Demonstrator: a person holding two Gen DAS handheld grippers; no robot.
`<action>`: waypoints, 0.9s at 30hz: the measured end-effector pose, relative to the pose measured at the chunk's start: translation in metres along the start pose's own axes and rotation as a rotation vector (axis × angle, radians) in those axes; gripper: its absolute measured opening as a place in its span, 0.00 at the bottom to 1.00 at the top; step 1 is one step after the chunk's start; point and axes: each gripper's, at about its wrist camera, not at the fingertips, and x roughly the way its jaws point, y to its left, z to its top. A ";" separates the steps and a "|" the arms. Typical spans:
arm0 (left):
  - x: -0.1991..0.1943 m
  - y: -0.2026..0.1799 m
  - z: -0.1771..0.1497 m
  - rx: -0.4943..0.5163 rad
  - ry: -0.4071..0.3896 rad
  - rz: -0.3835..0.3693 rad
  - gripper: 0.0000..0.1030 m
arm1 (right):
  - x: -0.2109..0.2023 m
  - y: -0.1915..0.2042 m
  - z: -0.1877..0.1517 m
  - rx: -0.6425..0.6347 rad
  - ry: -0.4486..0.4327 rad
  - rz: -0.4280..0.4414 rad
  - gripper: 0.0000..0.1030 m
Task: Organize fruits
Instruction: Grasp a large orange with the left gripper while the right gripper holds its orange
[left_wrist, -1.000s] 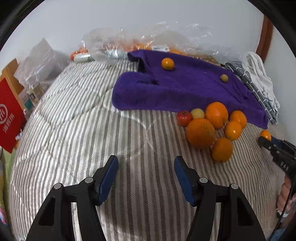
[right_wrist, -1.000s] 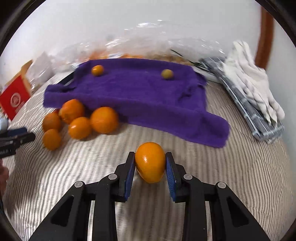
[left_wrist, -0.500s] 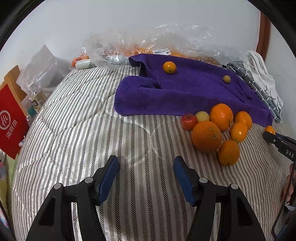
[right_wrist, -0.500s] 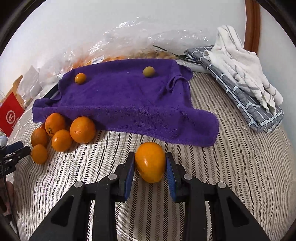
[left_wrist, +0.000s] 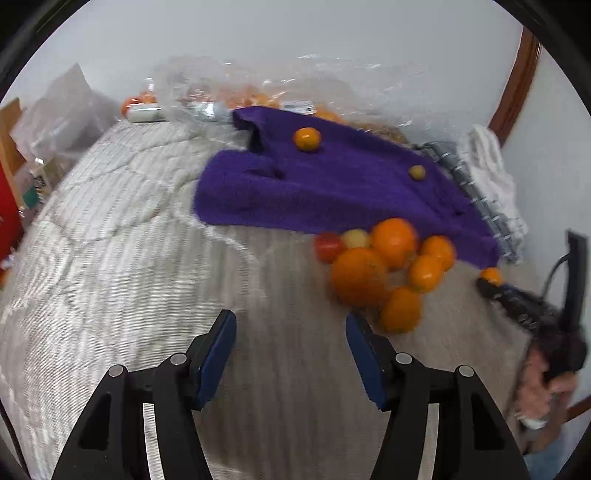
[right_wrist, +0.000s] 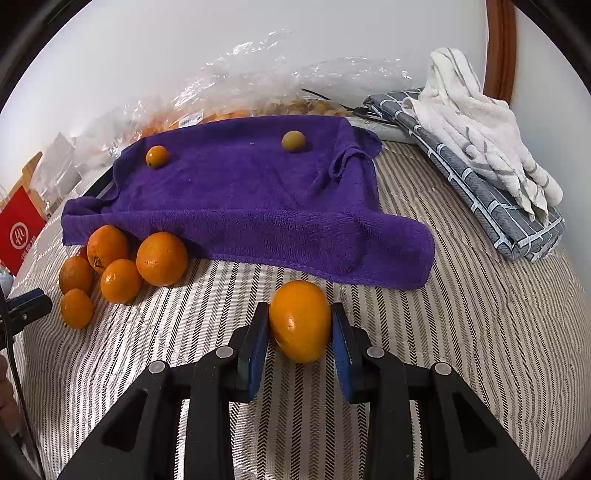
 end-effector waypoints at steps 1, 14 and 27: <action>-0.001 -0.006 0.003 -0.003 -0.011 -0.011 0.57 | 0.000 0.001 0.000 0.000 0.000 0.000 0.31; 0.027 -0.039 0.026 -0.053 0.061 0.041 0.57 | -0.001 -0.005 -0.002 0.038 -0.007 0.036 0.31; 0.037 -0.048 0.031 -0.050 0.079 0.098 0.44 | -0.002 -0.005 -0.005 0.038 -0.009 0.040 0.31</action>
